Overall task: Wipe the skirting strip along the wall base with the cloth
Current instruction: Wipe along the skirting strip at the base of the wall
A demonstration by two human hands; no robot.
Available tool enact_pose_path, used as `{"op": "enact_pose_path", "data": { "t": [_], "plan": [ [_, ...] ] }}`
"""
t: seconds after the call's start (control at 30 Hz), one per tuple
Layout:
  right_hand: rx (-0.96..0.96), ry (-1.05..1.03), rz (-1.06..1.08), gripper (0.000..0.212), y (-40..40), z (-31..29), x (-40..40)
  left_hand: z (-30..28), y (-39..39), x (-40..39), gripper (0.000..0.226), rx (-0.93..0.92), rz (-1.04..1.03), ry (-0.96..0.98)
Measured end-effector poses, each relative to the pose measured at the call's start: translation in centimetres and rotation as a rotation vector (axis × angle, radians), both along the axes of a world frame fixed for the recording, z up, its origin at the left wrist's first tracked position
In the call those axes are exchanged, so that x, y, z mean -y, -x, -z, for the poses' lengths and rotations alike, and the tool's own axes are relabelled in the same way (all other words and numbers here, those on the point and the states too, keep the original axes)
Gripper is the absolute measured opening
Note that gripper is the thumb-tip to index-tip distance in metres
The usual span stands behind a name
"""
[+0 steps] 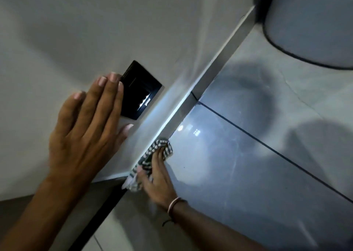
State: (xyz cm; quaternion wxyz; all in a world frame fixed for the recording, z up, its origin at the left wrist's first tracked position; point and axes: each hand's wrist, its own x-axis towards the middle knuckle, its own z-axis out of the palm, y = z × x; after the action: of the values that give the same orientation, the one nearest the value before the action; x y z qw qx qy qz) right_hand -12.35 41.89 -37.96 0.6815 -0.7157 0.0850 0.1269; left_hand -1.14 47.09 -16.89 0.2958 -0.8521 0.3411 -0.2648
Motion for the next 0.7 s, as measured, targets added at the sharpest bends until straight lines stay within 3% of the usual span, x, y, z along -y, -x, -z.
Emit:
{"op": "enact_pose_path", "data": {
  "t": [0.1,0.17,0.23,0.3,0.4,0.57,0.7],
  "plan": [
    [0.044,0.085,0.133,0.094,-4.0,-0.2,5.4,0.1,0.4,-0.6,0.083,0.083,0.004,-0.053],
    [0.053,0.127,0.336,0.093,-8.2,-0.9,8.5,0.0,0.2,-0.4,0.087,0.148,0.011,-0.114],
    [0.036,-0.011,0.511,0.092,-12.0,-1.6,11.0,-0.1,0.2,-0.1,0.089,0.196,0.012,-0.143],
    [0.021,-0.088,0.545,0.087,-12.8,-1.4,12.0,0.0,0.2,0.3,0.090,0.223,0.005,-0.148],
    [0.064,0.039,0.403,0.086,-8.0,-0.6,7.8,0.4,-0.2,1.5,0.087,0.202,0.010,-0.107],
    [0.024,-0.087,-0.087,0.100,4.1,-0.4,-4.4,0.9,-0.8,2.0,0.092,0.201,0.005,-0.101],
    [0.007,-0.152,-0.096,0.088,1.1,0.1,-0.1,1.3,-0.8,1.7,0.089,0.248,0.011,-0.089]
  ]
}}
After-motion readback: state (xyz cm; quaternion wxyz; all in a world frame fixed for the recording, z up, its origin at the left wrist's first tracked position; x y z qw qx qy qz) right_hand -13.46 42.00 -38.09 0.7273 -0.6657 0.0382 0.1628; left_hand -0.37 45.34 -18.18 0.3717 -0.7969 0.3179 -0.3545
